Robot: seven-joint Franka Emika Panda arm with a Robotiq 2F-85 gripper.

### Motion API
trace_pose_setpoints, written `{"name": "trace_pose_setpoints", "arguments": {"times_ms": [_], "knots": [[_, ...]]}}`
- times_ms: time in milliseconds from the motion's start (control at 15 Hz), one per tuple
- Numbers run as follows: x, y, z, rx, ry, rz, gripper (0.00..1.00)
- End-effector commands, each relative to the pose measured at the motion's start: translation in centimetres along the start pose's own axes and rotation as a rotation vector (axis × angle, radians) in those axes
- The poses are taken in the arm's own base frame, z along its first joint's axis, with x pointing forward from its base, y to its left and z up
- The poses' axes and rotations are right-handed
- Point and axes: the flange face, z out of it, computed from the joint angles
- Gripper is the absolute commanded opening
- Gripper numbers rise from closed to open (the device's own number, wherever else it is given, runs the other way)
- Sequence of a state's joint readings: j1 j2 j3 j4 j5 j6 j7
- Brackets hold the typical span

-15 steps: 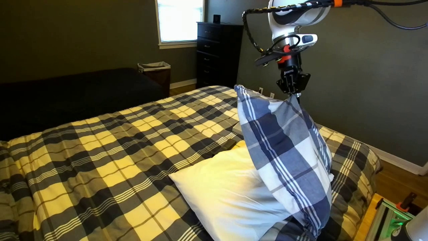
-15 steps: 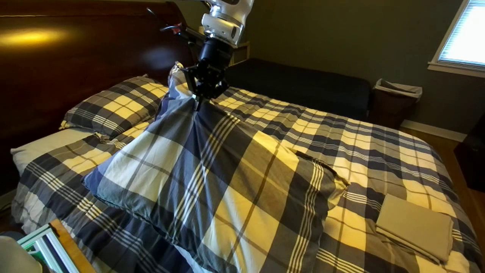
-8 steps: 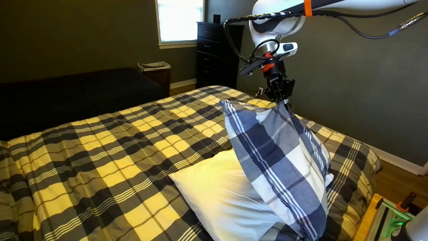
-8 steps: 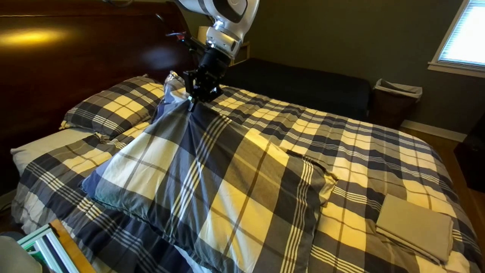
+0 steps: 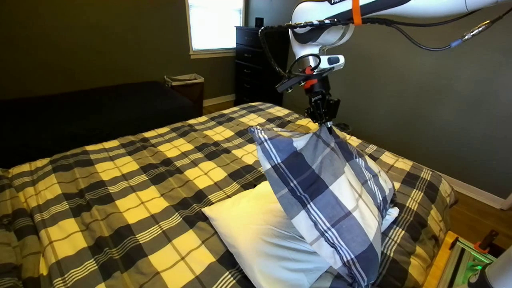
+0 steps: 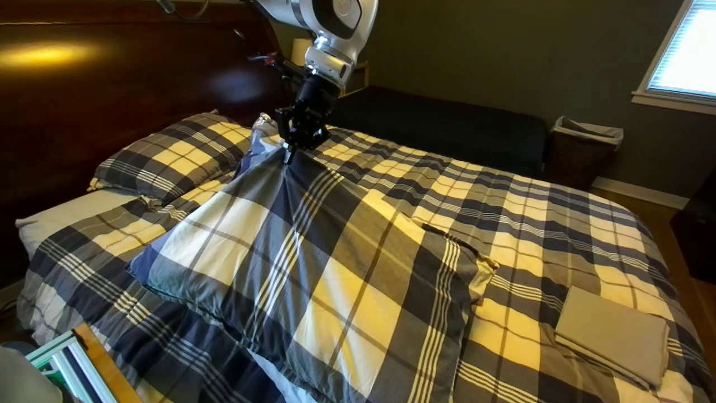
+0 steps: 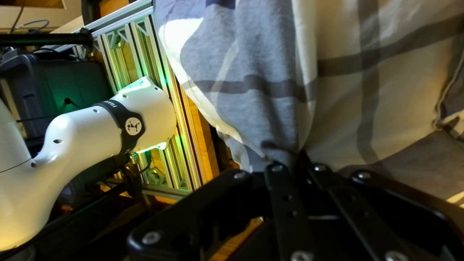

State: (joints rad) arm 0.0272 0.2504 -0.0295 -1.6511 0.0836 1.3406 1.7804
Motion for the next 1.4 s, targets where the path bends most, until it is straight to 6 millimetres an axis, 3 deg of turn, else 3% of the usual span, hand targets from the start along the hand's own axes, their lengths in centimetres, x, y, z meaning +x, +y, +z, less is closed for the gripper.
{"name": "trace_pose_setpoints", "arguments": {"times_ms": [0, 467, 533, 667, 1133, 1333], "knots": [[-2.3, 0.3, -0.5, 0.089, -0.009, -0.042, 0.02], [-4.7, -1.9, 2.5, 0.183, 0.015, -0.099, 0.02], [-4.9, -2.0, 2.8, 0.195, 0.021, -0.122, 0.33], [-4.8, -1.8, 2.7, 0.209, 0.038, -0.157, 0.4], [-2.1, 0.5, -1.0, 0.35, 0.119, -0.282, 0.94], [-0.4, 1.8, -2.0, 0.341, 0.247, -0.386, 1.0]]}}
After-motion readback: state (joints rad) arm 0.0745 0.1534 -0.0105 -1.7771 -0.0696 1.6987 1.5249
